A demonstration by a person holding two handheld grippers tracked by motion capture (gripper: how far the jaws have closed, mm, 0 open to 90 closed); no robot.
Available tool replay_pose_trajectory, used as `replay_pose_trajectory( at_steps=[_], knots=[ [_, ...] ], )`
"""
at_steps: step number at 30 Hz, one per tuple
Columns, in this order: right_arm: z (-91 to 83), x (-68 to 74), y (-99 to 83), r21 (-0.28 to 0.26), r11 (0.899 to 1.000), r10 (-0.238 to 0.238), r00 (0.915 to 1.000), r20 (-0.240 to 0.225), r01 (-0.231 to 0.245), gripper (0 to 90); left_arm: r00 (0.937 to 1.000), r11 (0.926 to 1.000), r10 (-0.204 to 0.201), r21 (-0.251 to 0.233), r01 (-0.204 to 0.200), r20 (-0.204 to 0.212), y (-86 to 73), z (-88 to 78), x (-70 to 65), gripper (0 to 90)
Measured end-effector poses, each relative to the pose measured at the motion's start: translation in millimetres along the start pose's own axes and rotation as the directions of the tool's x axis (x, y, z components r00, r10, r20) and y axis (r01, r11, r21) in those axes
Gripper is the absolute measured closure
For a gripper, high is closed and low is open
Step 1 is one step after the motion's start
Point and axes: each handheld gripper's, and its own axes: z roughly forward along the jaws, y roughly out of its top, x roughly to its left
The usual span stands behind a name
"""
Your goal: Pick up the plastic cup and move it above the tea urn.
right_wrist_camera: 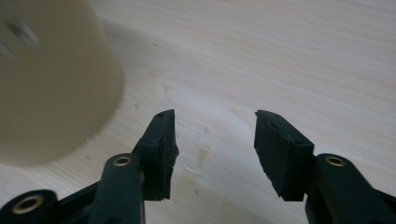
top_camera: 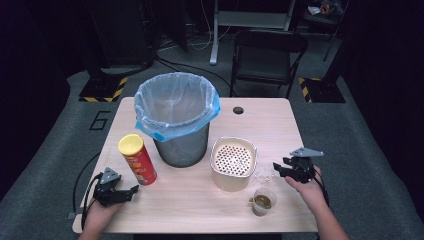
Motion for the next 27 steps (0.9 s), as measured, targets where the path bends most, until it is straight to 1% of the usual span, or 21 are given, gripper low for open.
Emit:
replay_pose_trajectory(
  at_steps=[1,2,4,5,6,7,8,9,10,11,12,14,16,17,19,22,23,24,25,26,27],
  knots=[
    [0.0,0.0,0.0,0.0,1.0,0.0,1.0,0.0,0.0,49.9,1.0,1.0,0.001,0.0,-0.001,-0.001,0.0,0.0,0.1,14.6],
    [-5.7,2.9,15.6,-0.03,1.0,-0.002,0.9999,-0.013,0.002,52.1,1.0,1.0,0.0,0.0,0.0,-0.002,0.0,0.0,-0.1,14.7],
    [-10.3,6.1,28.5,-0.056,0.998,-0.023,0.9996,-0.015,0.022,53.1,1.0,1.0,-0.001,0.0,0.001,-0.001,0.0,0.0,-0.2,14.6],
    [-12.4,7.8,35.2,-0.065,0.997,-0.034,0.9994,-0.009,0.034,55.7,1.0,1.0,-0.001,0.0,0.001,-0.001,0.0,0.0,-0.2,14.6],
    [-12.4,7.8,35.2,-0.065,0.997,-0.034,0.9994,-0.009,0.034,55.7,1.0,1.0,-0.001,0.0,0.001,-0.001,0.0,0.0,-0.2,14.6],
    [-13.9,9.5,41.1,-0.072,0.996,-0.045,0.999,-0.008,0.044,57.5,1.0,1.0,-0.001,0.0,0.001,-0.001,0.0,0.0,-0.1,14.6],
    [-14.3,10.7,48.2,-0.074,0.996,-0.05,0.9984,-0.025,0.048,58.3,1.0,1.0,-0.001,0.0,0.001,-0.001,0.0,0.0,-0.2,14.6],
    [-13.8,13.6,58.0,-0.072,0.997,-0.046,0.9971,-0.061,0.042,59.0,1.0,1.0,0.001,0.0,-0.001,-0.001,0.0,0.0,0.0,14.6],
    [-13.8,13.6,58.0,-0.072,0.997,-0.046,0.9971,-0.061,0.042,59.0,1.0,1.0,0.001,0.0,-0.001,-0.001,0.0,0.0,0.0,14.7],
    [-12.1,16.8,66.7,-0.079,0.995,-0.06,0.9951,-0.078,0.053,59.5,1.0,1.0,-0.001,0.0,0.001,-0.001,0.0,0.0,-0.2,14.6],
    [-10.8,18.1,69.8,-0.077,0.995,-0.064,0.9944,-0.084,0.057,60.3,1.0,1.0,0.006,0.001,-0.006,-0.005,0.1,-0.2,0.3,14.6],
    [-5.7,22.2,77.5,-0.057,0.996,-0.08,0.9918,-0.1,0.074,62.0,1.0,1.0,-0.001,0.0,0.001,-0.001,0.0,0.1,-0.2,14.6],
    [-3.4,23.6,79.8,-0.06,0.995,-0.084,0.9916,-0.098,0.078,62.8,1.0,1.0,-0.001,0.0,0.001,-0.002,0.0,0.1,-0.2,14.6],
    [0.6,27.0,83.7,-0.066,0.995,-0.076,0.9901,-0.118,0.069,63.0,1.0,1.0,0.006,0.0,-0.006,-0.006,0.1,-0.1,0.1,14.6],
    [3.0,31.0,86.9,-0.072,0.995,-0.079,0.9884,-0.129,0.07,63.1,1.0,1.0,-0.001,0.0,0.001,-0.002,0.0,0.1,-0.3,14.6],
    [5.2,34.7,89.6,-0.078,0.994,-0.083,0.9863,-0.143,0.073,63.6,1.0,1.0,0.003,-0.001,-0.003,-0.005,0.0,0.0,-0.1,14.6],
    [9.6,39.5,91.2,-0.068,0.995,-0.089,0.9821,-0.166,0.079,64.2,1.0,1.0,0.0,-0.001,0.0,-0.002,0.0,0.1,-0.2,14.6],
    [9.6,39.5,91.2,-0.068,0.995,-0.089,0.9821,-0.166,0.079,64.2,1.0,1.0,0.005,0.0,-0.005,-0.006,0.2,-0.1,0.1,14.6],
    [12.5,41.9,91.4,-0.058,0.994,-0.098,0.9805,-0.17,0.089,66.0,1.0,1.0,0.001,0.0,-0.001,-0.004,0.1,0.0,-0.2,14.6],
    [15.7,44.2,91.1,-0.044,0.994,-0.104,0.9794,-0.173,0.098,68.7,1.0,1.0,0.005,0.0,-0.005,-0.006,0.1,-0.1,0.1,14.6],
    [21.7,47.1,90.0,-0.028,0.994,-0.113,0.9763,-0.184,0.11,73.0,1.0,1.0,0.006,0.0,-0.006,-0.006,0.1,0.0,0.1,14.6]
  ],
)
